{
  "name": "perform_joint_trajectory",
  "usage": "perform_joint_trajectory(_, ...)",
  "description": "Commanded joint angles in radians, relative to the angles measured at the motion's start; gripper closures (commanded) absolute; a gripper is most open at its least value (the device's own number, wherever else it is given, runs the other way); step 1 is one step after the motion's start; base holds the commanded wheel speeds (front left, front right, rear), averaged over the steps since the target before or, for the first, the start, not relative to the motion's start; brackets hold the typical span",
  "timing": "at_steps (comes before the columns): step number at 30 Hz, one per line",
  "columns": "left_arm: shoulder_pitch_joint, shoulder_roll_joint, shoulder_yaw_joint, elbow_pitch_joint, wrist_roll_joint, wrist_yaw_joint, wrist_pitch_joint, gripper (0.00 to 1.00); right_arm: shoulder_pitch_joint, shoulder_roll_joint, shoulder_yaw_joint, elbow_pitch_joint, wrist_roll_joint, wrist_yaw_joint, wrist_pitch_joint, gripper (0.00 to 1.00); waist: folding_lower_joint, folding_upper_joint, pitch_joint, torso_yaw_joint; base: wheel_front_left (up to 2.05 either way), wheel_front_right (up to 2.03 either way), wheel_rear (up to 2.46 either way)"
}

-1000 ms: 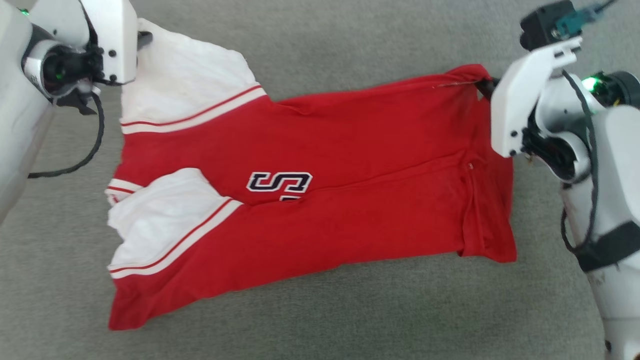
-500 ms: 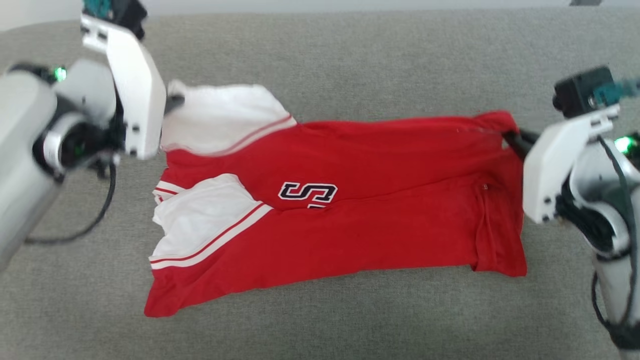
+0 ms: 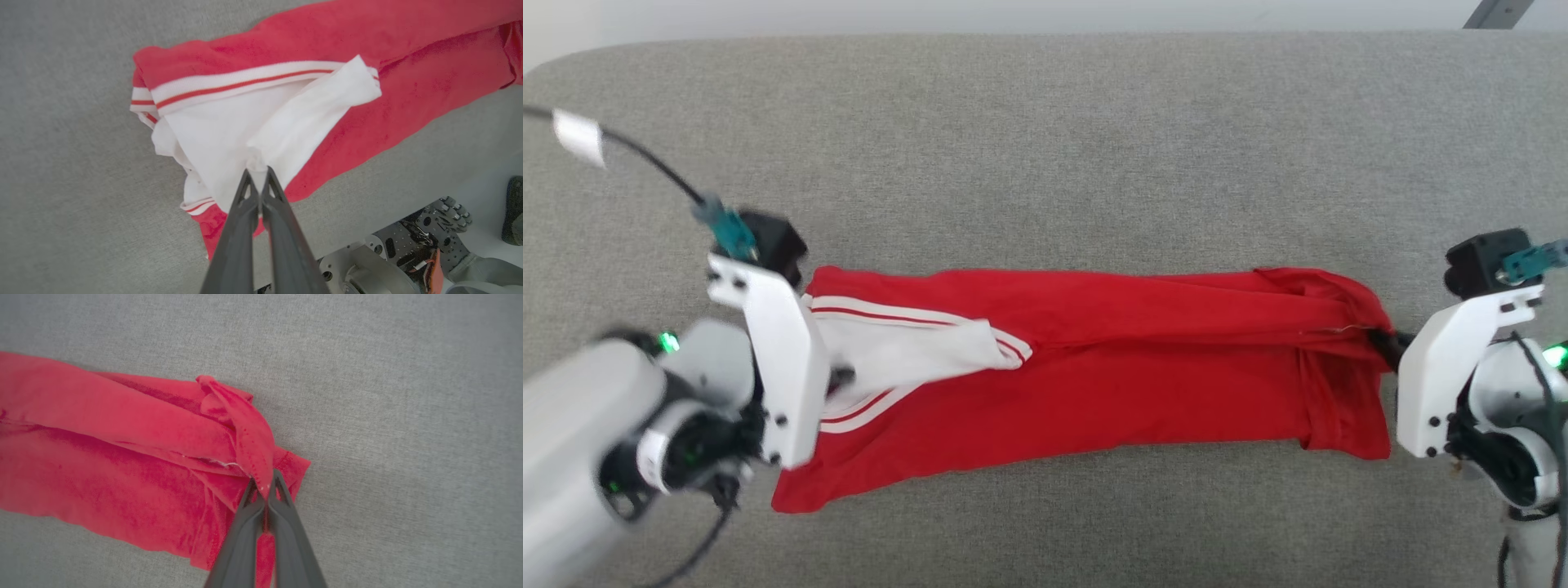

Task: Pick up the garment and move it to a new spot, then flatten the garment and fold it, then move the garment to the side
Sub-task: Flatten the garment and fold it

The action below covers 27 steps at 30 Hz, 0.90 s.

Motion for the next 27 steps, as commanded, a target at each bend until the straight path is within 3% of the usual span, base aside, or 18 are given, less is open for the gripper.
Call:
perform_joint_trajectory(1, 0.027, -0.007, -0.005, 0.007, -0.015, 0.007, -0.009, 1.0, 0.009, 0.008, -0.002, 0.011, -0.005, 0.0, -0.002, 1.0, 0.0, -0.0001, 0.0, 0.002, 0.0, 0.0, 0.0)
perform_joint_trajectory(2, 0.04, -0.011, -0.01, 0.016, -0.017, 0.004, -0.018, 1.0, 0.012, 0.014, -0.003, 0.023, -0.003, 0.0, -0.005, 0.95, 0.0, -0.0001, -0.001, 0.002, 0.0, 0.0, 0.0)
perform_joint_trajectory(3, 0.053, -0.017, -0.012, 0.03, -0.025, 0.002, -0.024, 1.0, 0.011, 0.018, -0.001, 0.034, -0.003, 0.0, -0.011, 0.82, 0.0, -0.0001, -0.002, 0.002, 0.0, 0.0, 0.0)
perform_joint_trajectory(4, 0.07, -0.026, -0.016, 0.045, -0.036, -0.001, -0.029, 1.0, 0.01, 0.02, -0.001, 0.047, -0.008, 0.0, -0.015, 0.64, 0.0, -0.0001, -0.003, 0.001, 0.0, 0.0, 0.0)
perform_joint_trajectory(5, 0.081, -0.034, -0.02, 0.059, -0.039, -0.006, -0.039, 0.83, 0.008, 0.019, 0.006, 0.057, -0.013, 0.0, -0.014, 0.39, 0.0, -0.0001, -0.004, 0.001, 0.0, 0.0, 0.0)
perform_joint_trajectory(6, 0.087, -0.042, -0.019, 0.072, -0.034, -0.015, -0.054, 0.58, 0.005, 0.022, 0.012, 0.063, -0.009, 0.0, -0.02, 0.0, 0.0, -0.0001, -0.006, 0.002, 0.0, 0.0, 0.0)
perform_joint_trajectory(7, 0.095, -0.05, -0.016, 0.09, -0.036, -0.02, -0.07, 0.51, 0.001, 0.026, 0.012, 0.069, -0.005, 0.0, -0.028, 0.0, 0.0, -0.0001, -0.009, 0.002, 0.0, 0.0, 0.0)
perform_joint_trajectory(8, 0.104, -0.057, -0.014, 0.106, -0.037, -0.028, -0.085, 0.14, -0.002, 0.026, 0.015, 0.074, -0.007, 0.0, -0.034, 0.0, 0.0, -0.0001, -0.012, 0.001, 0.0, 0.0, 0.0)
perform_joint_trajectory(9, 0.112, -0.064, -0.01, 0.116, -0.034, -0.037, -0.106, 0.0, -0.002, 0.026, 0.018, 0.076, -0.008, 0.0, -0.036, 0.0, 0.0, -0.0001, -0.016, 0.001, 0.0, 0.0, 0.0)
perform_joint_trajectory(15, 0.172, -0.068, 0.034, 0.153, -0.053, -0.057, -0.243, 0.0, 0.014, 0.035, -0.004, 0.05, -0.006, 0.0, -0.043, 0.0, 0.0, -0.0001, -0.037, -0.003, 0.0, 0.0, 0.0)
perform_joint_trajectory(23, 0.234, -0.051, 0.09, 0.136, 0.024, -0.072, -0.499, 0.0, 0.031, 0.057, -0.089, 0.05, -0.037, 0.0, -0.011, 0.0, 0.0, -0.0001, -0.044, 0.018, 0.0, 0.0, 0.0)
perform_joint_trajectory(27, 0.267, -0.056, 0.117, 0.141, 0.079, -0.064, -0.658, 0.0, 0.027, 0.051, -0.12, 0.114, -0.044, 0.0, -0.004, 0.0, 0.0, -0.0001, -0.044, 0.047, 0.0, 0.0, 0.0)
